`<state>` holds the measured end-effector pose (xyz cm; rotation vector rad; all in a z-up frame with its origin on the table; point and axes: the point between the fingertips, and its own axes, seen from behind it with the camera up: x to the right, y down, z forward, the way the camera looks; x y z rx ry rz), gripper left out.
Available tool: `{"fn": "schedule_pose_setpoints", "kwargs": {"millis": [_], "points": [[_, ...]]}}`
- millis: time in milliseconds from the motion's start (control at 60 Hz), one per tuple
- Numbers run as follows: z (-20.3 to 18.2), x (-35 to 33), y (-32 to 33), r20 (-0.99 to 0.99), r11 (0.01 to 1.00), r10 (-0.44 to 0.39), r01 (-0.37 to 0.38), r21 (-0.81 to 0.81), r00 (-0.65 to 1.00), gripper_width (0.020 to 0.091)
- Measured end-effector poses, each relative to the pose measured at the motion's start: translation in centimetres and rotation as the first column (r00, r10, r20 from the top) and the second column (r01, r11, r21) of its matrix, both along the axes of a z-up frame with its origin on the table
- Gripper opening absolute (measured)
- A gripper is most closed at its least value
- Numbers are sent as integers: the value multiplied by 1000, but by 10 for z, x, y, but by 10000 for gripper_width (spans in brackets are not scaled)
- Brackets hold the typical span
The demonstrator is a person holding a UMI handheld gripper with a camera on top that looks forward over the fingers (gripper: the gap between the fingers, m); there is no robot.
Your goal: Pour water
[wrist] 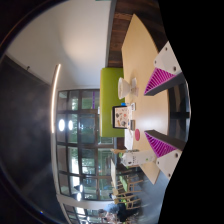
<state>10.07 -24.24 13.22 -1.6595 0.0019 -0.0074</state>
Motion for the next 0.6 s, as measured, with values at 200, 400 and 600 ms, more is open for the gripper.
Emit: {"fn": "schedule_pose_setpoints", "kwargs": {"millis": [200, 400, 600], "points": [[-6, -19, 2, 51, 999, 40, -39, -22, 998, 796], [-23, -90, 21, 45, 984, 178, -177, -26, 983, 800], [-32, -171, 77, 71, 971, 241, -240, -12, 968, 827]]}}
